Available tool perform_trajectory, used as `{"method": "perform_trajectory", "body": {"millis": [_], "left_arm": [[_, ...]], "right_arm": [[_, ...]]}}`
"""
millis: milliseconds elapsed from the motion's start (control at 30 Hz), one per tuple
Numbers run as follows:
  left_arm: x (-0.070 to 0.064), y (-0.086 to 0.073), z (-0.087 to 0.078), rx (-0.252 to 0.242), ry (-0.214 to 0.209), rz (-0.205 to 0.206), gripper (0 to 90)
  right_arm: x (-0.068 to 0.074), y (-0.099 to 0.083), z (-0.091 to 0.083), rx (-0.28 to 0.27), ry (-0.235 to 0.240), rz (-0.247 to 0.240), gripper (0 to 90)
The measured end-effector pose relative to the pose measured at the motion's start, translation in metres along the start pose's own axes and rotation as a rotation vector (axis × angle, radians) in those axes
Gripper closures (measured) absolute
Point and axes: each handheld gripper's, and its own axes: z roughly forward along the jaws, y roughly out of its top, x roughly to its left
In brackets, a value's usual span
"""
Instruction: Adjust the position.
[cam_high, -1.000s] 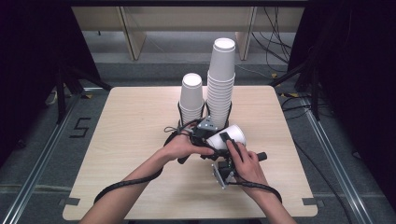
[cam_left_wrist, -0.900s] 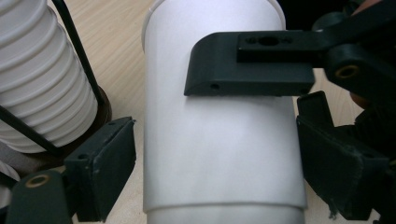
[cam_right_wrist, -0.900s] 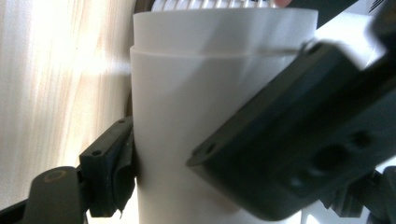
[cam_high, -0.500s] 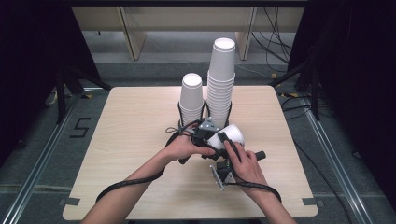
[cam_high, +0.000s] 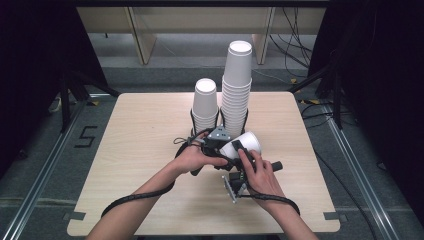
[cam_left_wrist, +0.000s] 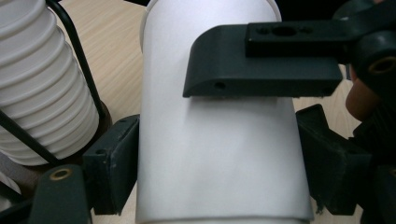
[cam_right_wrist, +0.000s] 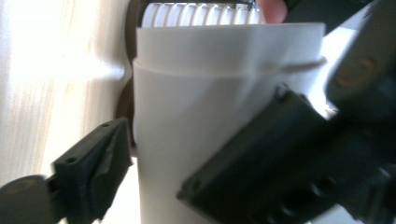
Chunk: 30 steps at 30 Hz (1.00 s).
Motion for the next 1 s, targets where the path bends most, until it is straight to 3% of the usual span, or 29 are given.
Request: {"method": "perform_trajectory", "body": {"millis": [33, 67, 167, 200, 233, 267, 333, 367, 400, 433, 533, 567, 600, 633, 667, 733, 800, 1000], "left_arm": [[0.000, 0.000, -0.001, -0.009, 0.004, -0.005, 21.3], [0.000, 0.000, -0.001, -0.016, 0.001, -0.006, 21.3], [0.003, 0.000, -0.001, -0.045, 0.013, -0.019, 21.3], [0.004, -0.001, -0.001, -0.048, 0.014, -0.028, 21.3], [0.005, -0.003, -0.001, -0.057, 0.014, -0.034, 21.3], [0.006, -0.005, 0.000, -0.053, 0.020, -0.028, 21.3], [0.009, -0.010, 0.000, -0.058, 0.024, -0.035, 21.1], [0.011, -0.012, 0.000, -0.075, 0.018, -0.055, 21.2], [0.012, -0.013, 0.000, -0.079, 0.015, -0.060, 21.1], [0.013, -0.014, -0.002, -0.077, 0.041, -0.058, 21.1], [0.015, -0.018, -0.003, -0.101, 0.048, -0.066, 21.1], [0.017, -0.019, -0.004, -0.093, 0.045, -0.063, 21.0], [0.017, -0.020, -0.004, -0.106, 0.052, -0.065, 21.0], [0.018, -0.022, -0.005, -0.107, 0.054, -0.069, 21.0], [0.019, -0.023, -0.005, -0.110, 0.056, -0.069, 21.0], [0.020, -0.025, -0.007, -0.114, 0.076, -0.069, 21.0], [0.022, -0.028, -0.008, -0.128, 0.086, -0.079, 21.0], [0.022, -0.034, -0.013, -0.169, 0.135, -0.079, 20.8]], "right_arm": [[0.003, 0.000, -0.002, 0.033, 0.018, 0.057, 3.9], [-0.003, 0.000, 0.000, -0.012, -0.001, 0.006, 3.0], [-0.006, -0.002, -0.002, -0.023, -0.006, 0.008, 1.1], [-0.004, -0.005, -0.002, -0.049, -0.031, 0.035, 0.8], [-0.001, -0.005, -0.005, -0.022, -0.019, 0.080, 0.9], [-0.003, -0.007, -0.009, -0.002, -0.007, 0.075, 0.8], [-0.006, -0.010, -0.011, -0.029, -0.033, 0.046, 0.8], [-0.002, -0.012, -0.012, -0.040, -0.053, 0.114, 0.7], [-0.001, -0.014, -0.014, -0.037, -0.068, 0.149, 0.7], [-0.002, -0.017, -0.018, -0.014, -0.046, 0.144, 0.8], [-0.001, -0.026, -0.022, -0.009, -0.079, 0.316, 0.8], [-0.004, -0.032, -0.024, 0.006, -0.061, 0.328, 0.8], [-0.004, -0.035, -0.026, 0.029, -0.064, 0.393, 0.7], [-0.006, -0.039, -0.027, 0.033, -0.063, 0.420, 0.7], [-0.003, -0.040, -0.027, 0.036, -0.064, 0.518, 0.7], [-0.002, -0.046, -0.029, 0.048, -0.039, 0.617, 0.8], [-0.004, -0.052, -0.029, 0.056, -0.028, 0.672, 0.9], [-0.011, -0.068, -0.023, 0.037, 0.020, 1.016, 0.6]]}}
